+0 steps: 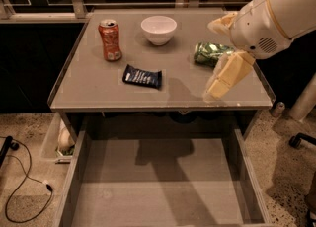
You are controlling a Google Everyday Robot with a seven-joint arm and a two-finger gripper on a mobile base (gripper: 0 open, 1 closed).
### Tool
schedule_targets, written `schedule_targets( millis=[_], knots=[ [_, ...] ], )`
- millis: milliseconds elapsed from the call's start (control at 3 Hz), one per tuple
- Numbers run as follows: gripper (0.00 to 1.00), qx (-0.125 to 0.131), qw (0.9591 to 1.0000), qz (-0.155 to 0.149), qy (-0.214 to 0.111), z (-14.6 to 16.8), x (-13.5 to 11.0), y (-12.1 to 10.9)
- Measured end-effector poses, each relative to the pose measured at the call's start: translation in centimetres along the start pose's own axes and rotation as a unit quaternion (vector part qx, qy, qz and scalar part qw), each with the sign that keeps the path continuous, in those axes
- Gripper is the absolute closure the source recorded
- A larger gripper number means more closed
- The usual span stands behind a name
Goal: Place coke can into top drawer
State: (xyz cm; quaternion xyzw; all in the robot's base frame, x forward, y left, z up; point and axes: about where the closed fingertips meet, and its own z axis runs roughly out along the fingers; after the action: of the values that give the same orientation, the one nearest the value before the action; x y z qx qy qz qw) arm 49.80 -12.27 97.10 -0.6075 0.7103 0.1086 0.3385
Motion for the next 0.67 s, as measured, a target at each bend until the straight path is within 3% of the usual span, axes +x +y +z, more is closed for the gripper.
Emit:
schedule_targets(
  millis=[333, 667],
  knots=[
    [0.0, -0.008, 0.9984, -0.006, -0.056, 3.1, -0.6, -1.4],
    [0.0, -0.011, 0.9873, -0.01, -0.158, 8.8, -2.9, -5.0]
  ],
)
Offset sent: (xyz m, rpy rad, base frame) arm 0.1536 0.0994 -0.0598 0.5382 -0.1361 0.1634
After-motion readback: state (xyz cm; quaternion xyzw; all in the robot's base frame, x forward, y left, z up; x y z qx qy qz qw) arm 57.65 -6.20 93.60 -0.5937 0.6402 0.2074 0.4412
